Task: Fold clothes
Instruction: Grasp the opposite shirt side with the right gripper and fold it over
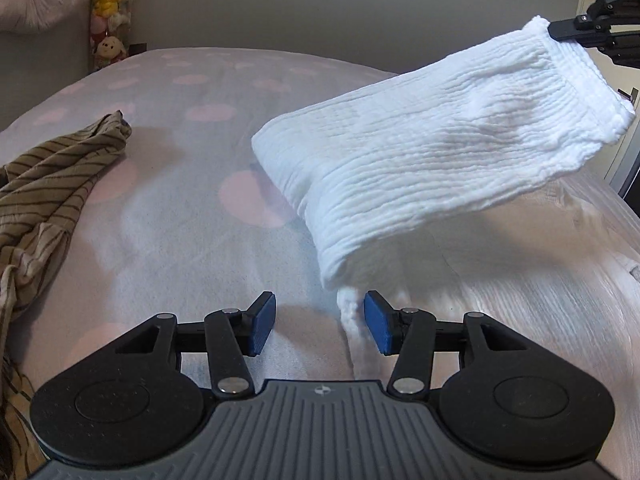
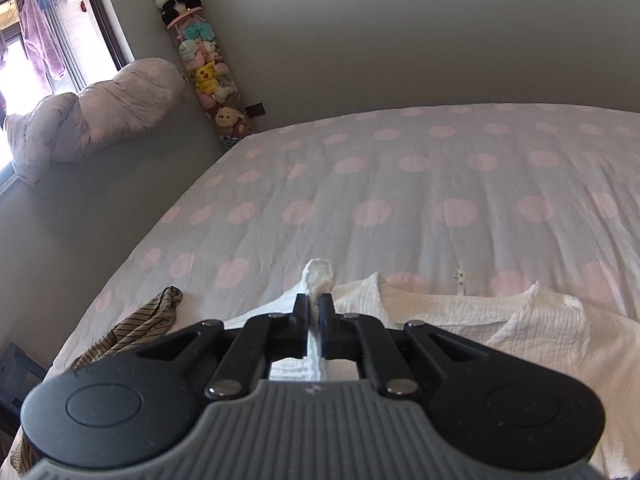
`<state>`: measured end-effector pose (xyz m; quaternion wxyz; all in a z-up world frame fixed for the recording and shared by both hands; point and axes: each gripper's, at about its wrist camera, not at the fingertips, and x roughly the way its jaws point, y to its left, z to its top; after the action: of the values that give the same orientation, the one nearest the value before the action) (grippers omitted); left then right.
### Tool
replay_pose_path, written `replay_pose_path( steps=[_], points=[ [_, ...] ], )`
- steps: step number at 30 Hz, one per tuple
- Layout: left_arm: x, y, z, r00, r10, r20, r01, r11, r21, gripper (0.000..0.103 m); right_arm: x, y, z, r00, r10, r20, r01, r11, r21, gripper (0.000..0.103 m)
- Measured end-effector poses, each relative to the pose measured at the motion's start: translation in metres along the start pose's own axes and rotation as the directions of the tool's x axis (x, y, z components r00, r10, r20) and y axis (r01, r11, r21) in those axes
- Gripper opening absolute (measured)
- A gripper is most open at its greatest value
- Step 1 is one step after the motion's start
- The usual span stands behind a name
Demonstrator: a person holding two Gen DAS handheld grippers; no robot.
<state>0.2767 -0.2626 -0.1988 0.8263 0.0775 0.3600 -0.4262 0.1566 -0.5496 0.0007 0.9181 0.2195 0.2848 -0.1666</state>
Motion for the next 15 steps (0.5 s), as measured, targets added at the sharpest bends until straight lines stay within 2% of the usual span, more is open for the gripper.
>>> replay_pose_path(
  steps=[1,4,10,15],
  points=[
    [-0.001,0.0,-0.001,1.0,0.001,-0.004,-0.001,1.0,-0.007,0.022,0.001,-0.006,-0.001,1.0,-0.011,-0.002,0.011,1.0,0.007,0.006],
    [-0.001,0.005,0.001,1.0,0.005,-0.011,-0.005,0.999,-0.037,0.016,0.005,-0.029,-0.007,0.999,-0.048,-0.012,0.048,0.998,0.031,0.006],
    [0.001,-0.001,0.001,0.999,0.028,-0.028,-0.029,1.0,-0.01,0.016,0.03,-0.088,-0.034,0.988,-0.144,-0.063,0.15,0.982,0.115,0.006],
    [0.004,-0.001,0.002,0.999,0.033,-0.036,-0.033,0.999,0.003,0.016,0.063,-0.123,-0.062,0.974,-0.19,-0.126,0.21,0.963,0.17,0.006]
  ],
)
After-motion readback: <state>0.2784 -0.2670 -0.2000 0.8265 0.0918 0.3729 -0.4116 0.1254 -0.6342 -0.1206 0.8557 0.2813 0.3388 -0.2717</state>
